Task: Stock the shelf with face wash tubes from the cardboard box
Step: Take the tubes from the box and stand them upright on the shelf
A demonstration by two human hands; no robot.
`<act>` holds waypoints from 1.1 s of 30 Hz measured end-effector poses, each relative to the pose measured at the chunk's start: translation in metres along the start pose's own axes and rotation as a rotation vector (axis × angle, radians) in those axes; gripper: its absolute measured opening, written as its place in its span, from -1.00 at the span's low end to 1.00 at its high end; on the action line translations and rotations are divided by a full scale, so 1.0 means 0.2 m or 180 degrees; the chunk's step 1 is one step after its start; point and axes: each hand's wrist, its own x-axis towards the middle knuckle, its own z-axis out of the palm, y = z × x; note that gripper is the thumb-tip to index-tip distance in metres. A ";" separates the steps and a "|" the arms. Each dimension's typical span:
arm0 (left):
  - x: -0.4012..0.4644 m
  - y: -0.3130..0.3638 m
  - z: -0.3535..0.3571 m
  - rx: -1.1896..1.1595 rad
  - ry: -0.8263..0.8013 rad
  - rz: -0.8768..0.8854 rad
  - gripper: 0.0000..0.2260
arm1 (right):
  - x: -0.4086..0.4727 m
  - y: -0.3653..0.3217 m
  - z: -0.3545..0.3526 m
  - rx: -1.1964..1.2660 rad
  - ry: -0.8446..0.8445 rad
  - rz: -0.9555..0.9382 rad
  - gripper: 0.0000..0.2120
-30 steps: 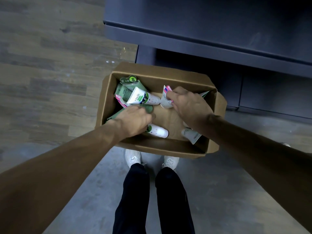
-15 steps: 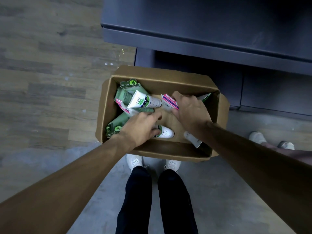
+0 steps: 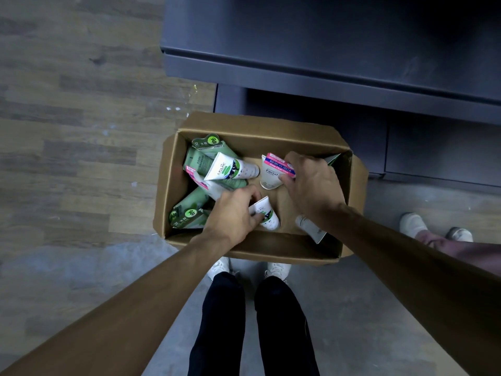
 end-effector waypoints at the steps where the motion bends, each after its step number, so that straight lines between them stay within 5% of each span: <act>1: 0.00 0.00 0.01 -0.0004 0.0062 -0.0027 -0.81 | 0.00 0.00 -0.01 0.0007 0.0011 0.0005 -0.80; 10: -0.07 0.09 -0.03 0.0020 0.0266 -0.0030 -0.85 | -0.06 0.02 -0.17 0.0220 0.0058 0.0095 -0.77; 16: -0.23 0.35 -0.35 0.0416 0.0443 0.0591 -0.83 | -0.24 -0.04 -0.45 0.0287 0.0188 0.0112 -0.75; 33: -0.63 1.02 -1.29 0.1120 0.0660 0.1191 -0.87 | -0.57 -0.37 -1.41 0.0239 0.0612 0.0357 -0.76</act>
